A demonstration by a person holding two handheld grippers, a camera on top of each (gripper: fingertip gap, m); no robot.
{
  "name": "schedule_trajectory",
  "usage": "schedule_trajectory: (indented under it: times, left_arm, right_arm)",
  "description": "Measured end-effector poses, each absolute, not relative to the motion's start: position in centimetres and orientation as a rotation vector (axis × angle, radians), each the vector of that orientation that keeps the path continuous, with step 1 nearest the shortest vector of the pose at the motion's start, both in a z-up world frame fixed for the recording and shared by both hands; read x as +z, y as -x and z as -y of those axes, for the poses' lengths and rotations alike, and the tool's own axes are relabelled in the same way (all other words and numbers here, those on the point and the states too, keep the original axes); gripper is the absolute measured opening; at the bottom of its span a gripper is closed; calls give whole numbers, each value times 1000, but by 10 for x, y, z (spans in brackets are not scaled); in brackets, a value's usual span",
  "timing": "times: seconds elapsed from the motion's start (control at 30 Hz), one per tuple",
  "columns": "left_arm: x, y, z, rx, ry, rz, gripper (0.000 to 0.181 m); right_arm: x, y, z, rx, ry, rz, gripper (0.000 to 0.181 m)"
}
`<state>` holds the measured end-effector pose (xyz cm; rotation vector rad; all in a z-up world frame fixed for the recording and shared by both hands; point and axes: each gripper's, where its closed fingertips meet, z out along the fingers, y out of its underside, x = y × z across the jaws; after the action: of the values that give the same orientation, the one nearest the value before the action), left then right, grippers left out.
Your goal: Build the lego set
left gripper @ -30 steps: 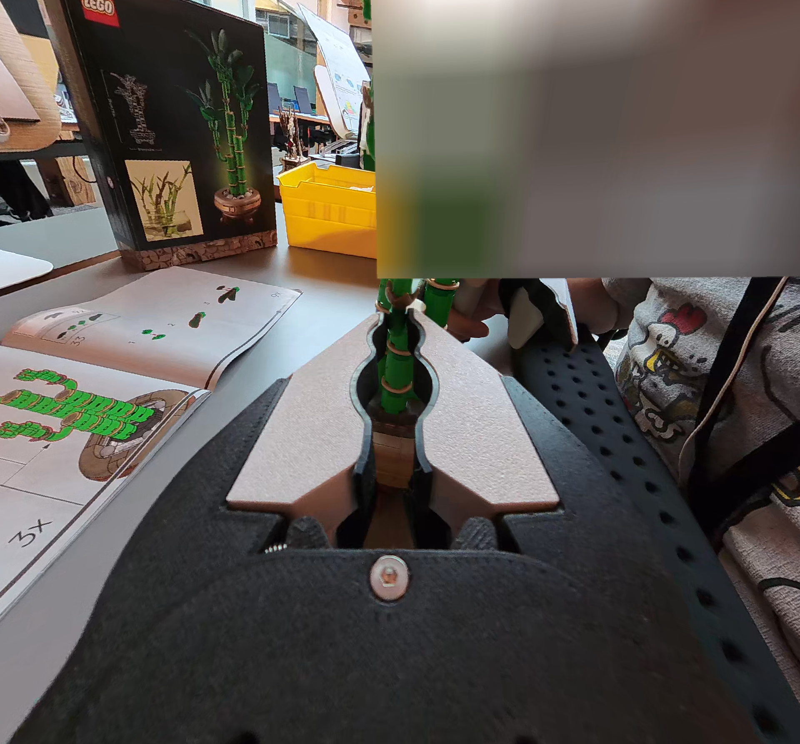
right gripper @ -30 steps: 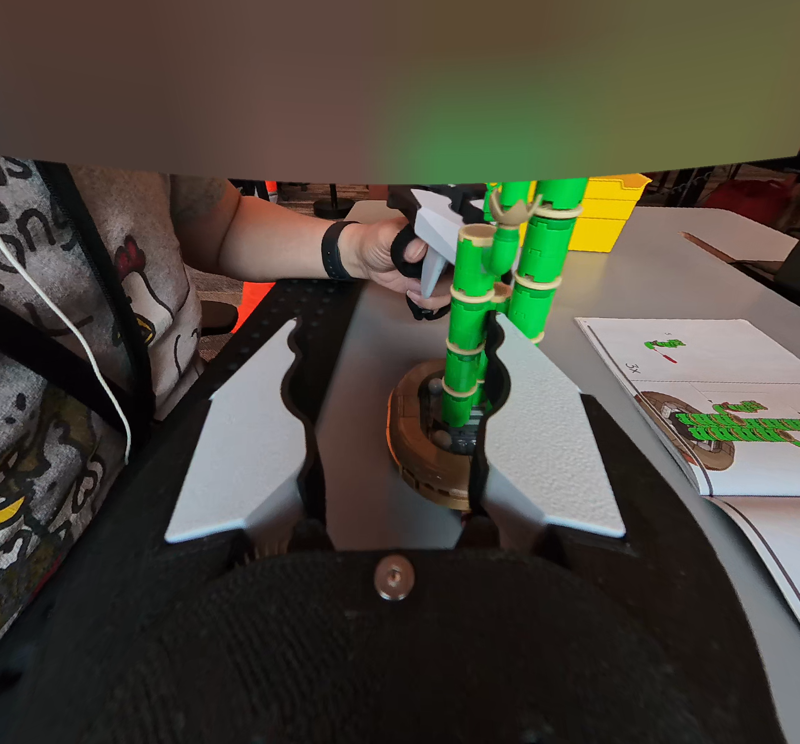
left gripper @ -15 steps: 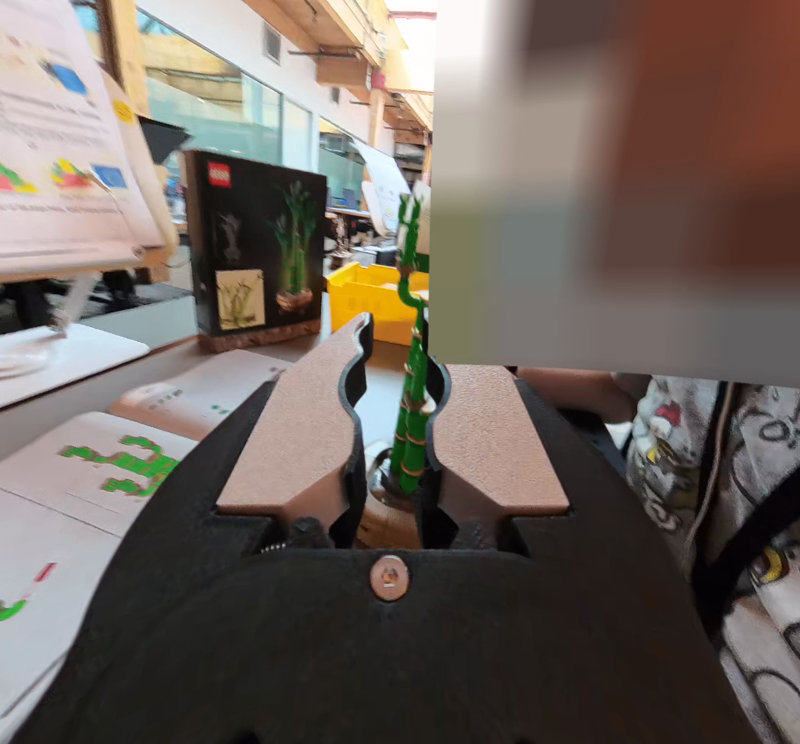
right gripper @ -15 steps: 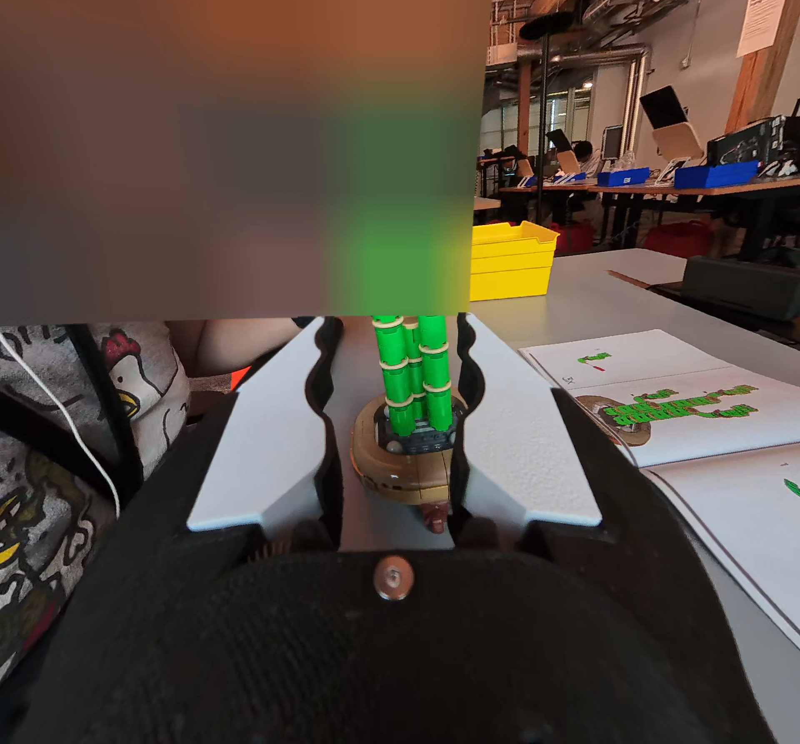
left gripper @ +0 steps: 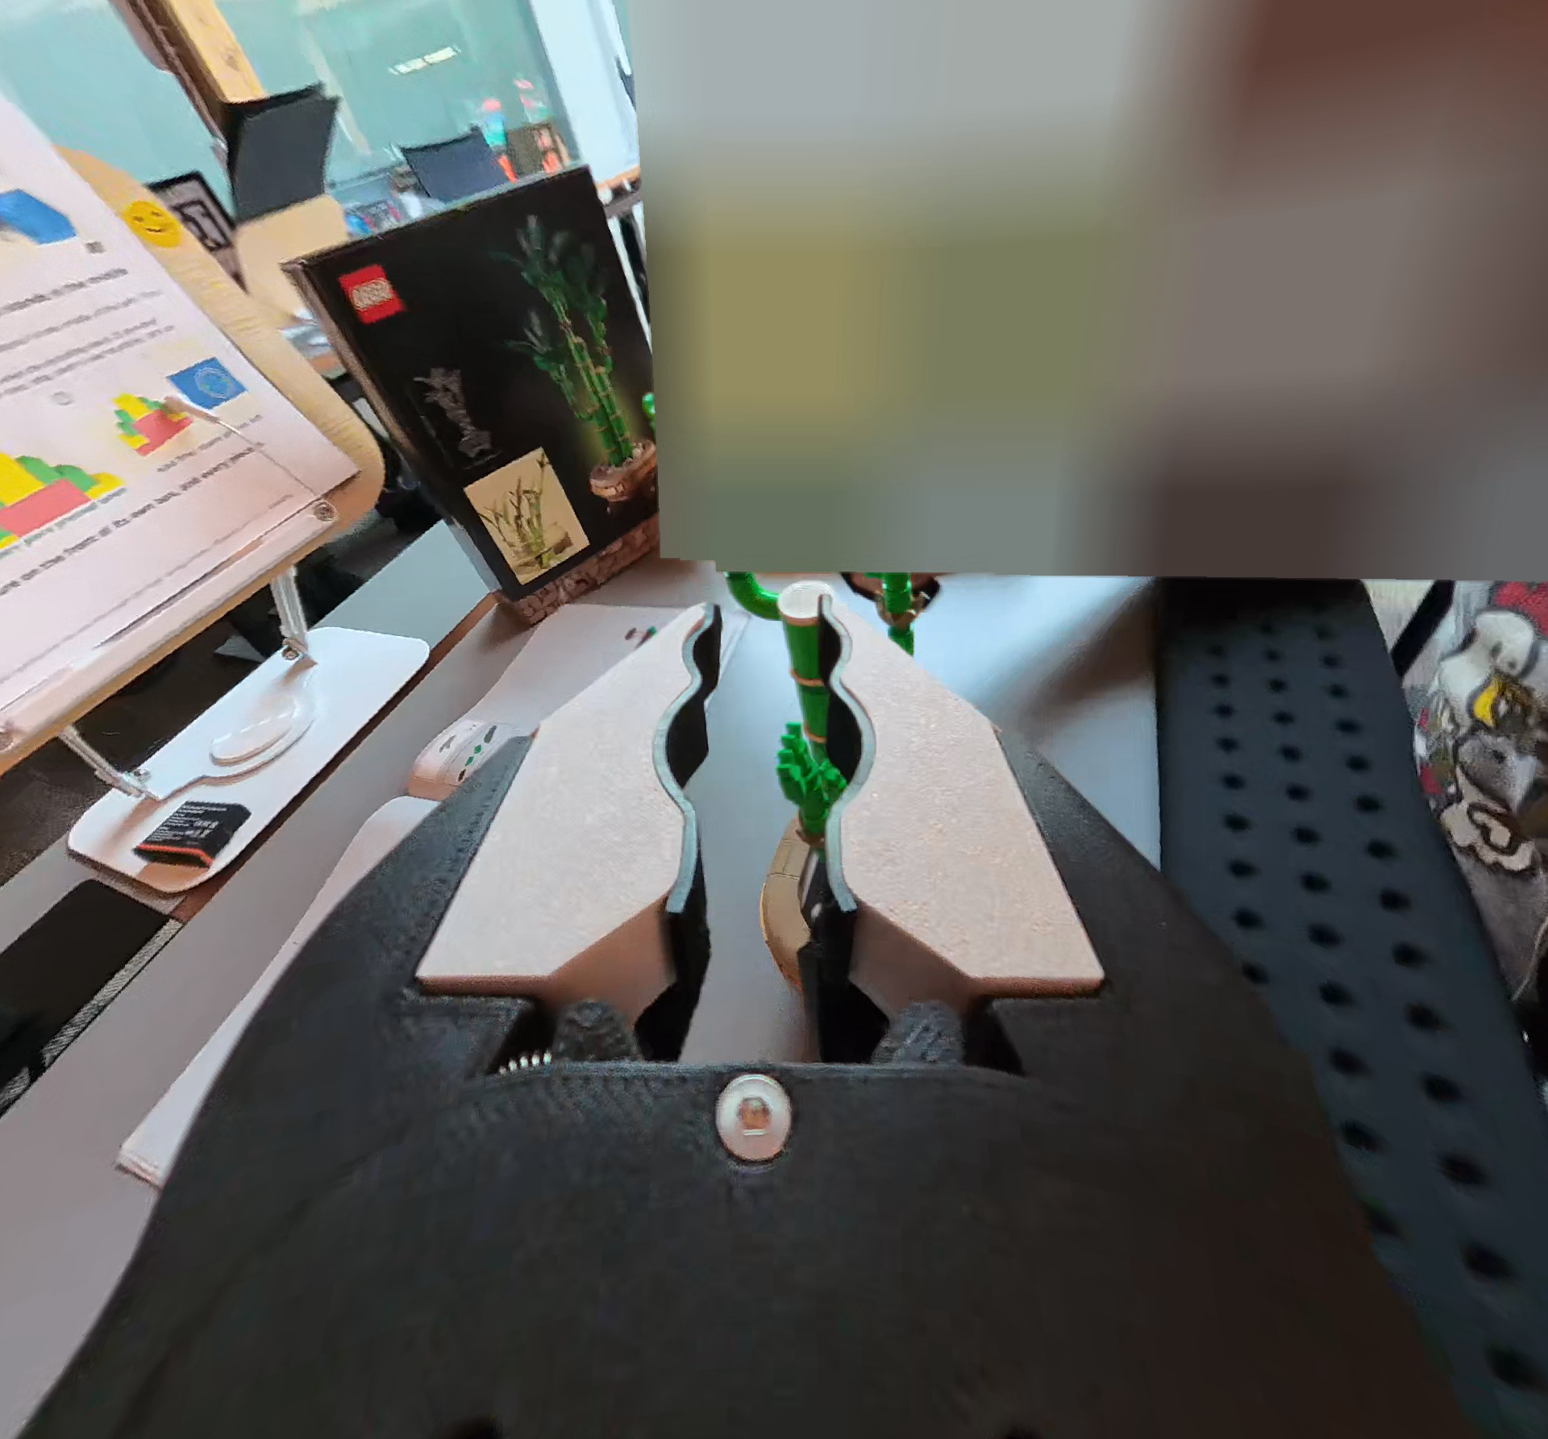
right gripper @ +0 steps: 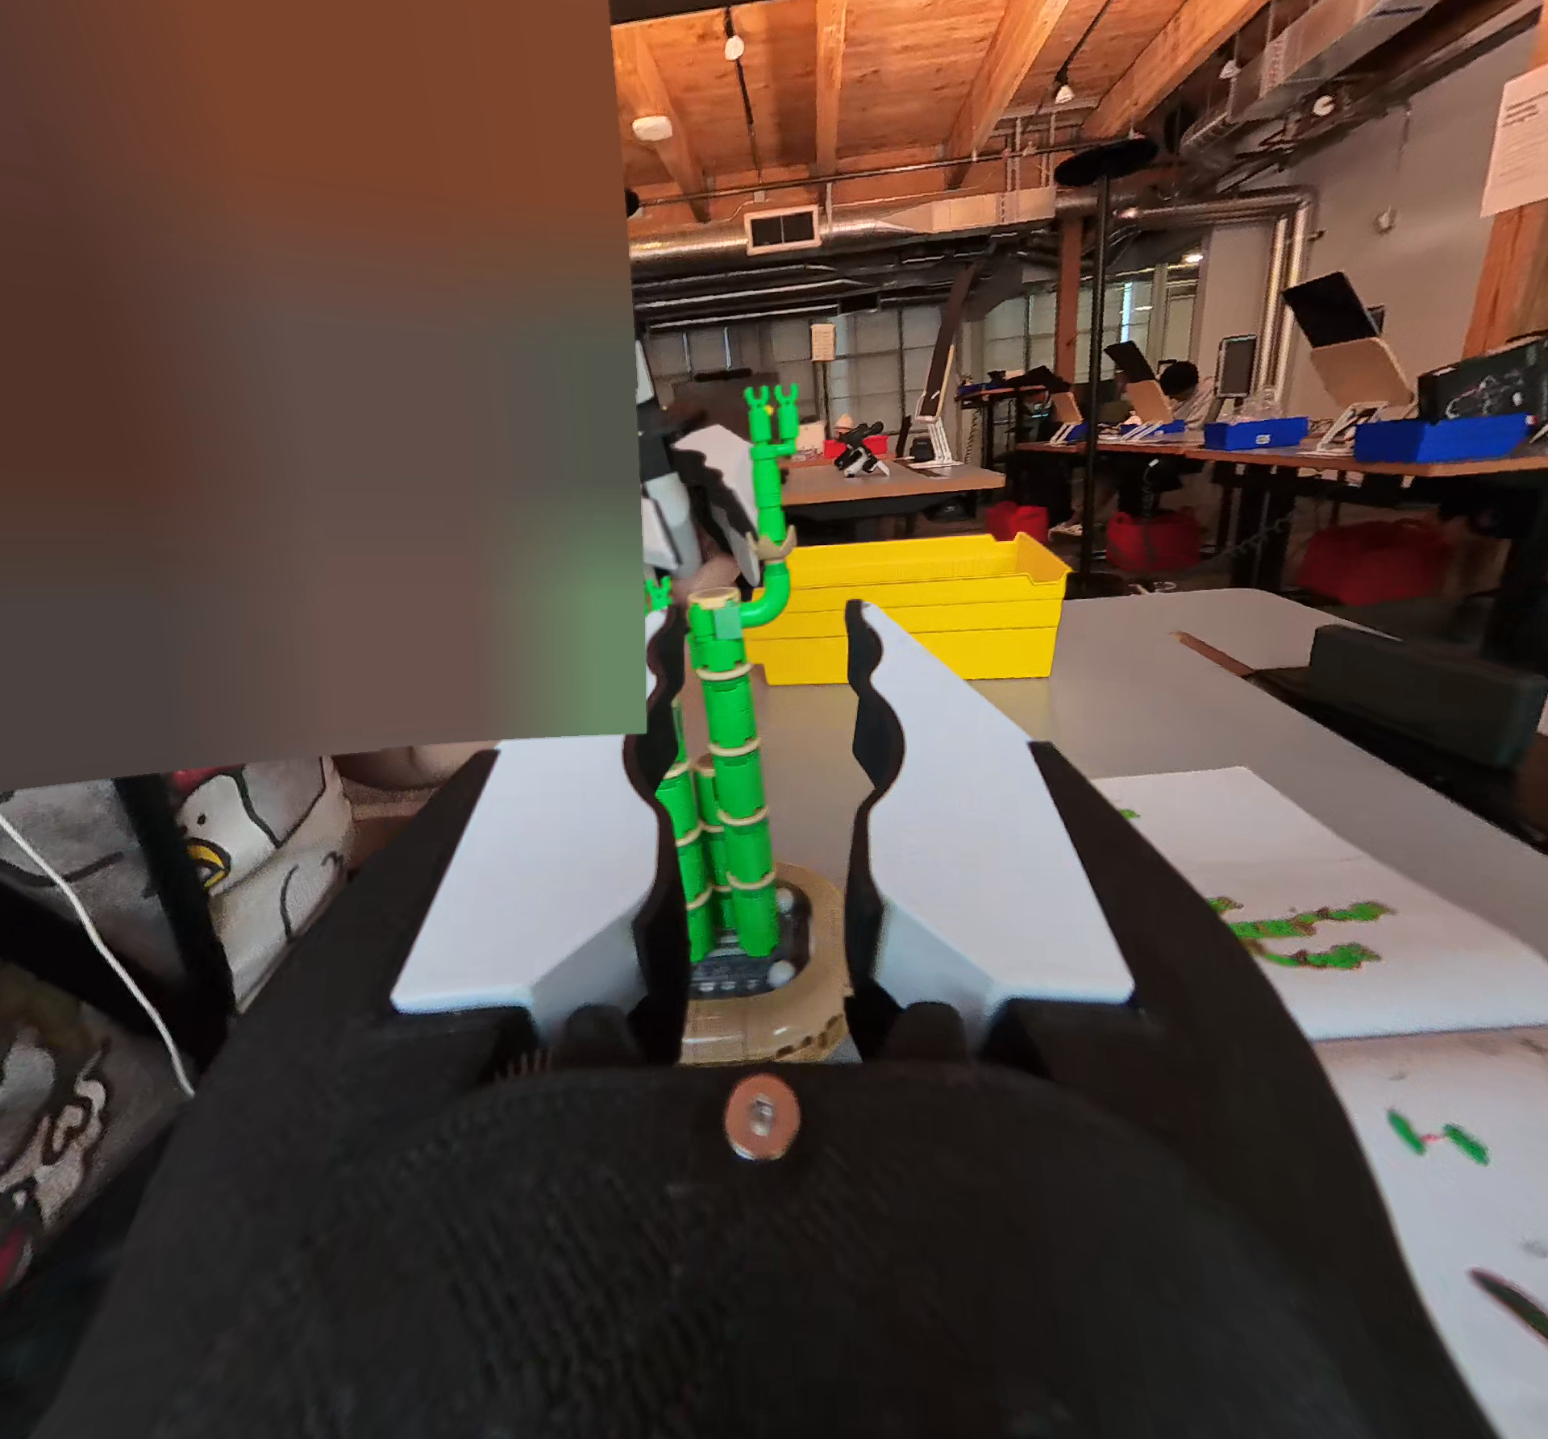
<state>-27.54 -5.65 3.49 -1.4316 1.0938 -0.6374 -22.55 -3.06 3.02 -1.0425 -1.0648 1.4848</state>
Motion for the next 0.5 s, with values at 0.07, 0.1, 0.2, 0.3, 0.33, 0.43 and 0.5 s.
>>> schedule_trajectory:
  times: [0.07,0.1,0.2,0.3,0.33,0.43,0.5]
  left_arm:
    - [31,268,56,-612,1460,-1143,24]
    - [29,266,56,-603,1473,-1159,25]
    - [26,264,56,-617,1504,-1169,25]
    - [27,266,61,-707,1507,-1146,19]
    - [29,267,63,-749,1495,-1141,17]
    - [40,274,63,-858,1441,-1158,8]
    - [47,282,59,-917,1396,-1228,8]
  right_arm:
    - [28,231,25,1484,1036,1148,36]
    - [25,234,24,1489,1040,1195,33]
    - [27,244,24,1537,1028,1238,27]
    - [16,249,30,1513,1074,1294,22]
    - [13,249,29,1495,1090,1289,22]
    - [16,242,29,1513,1115,1212,20]
    - [23,238,30,1533,1118,1162,23]
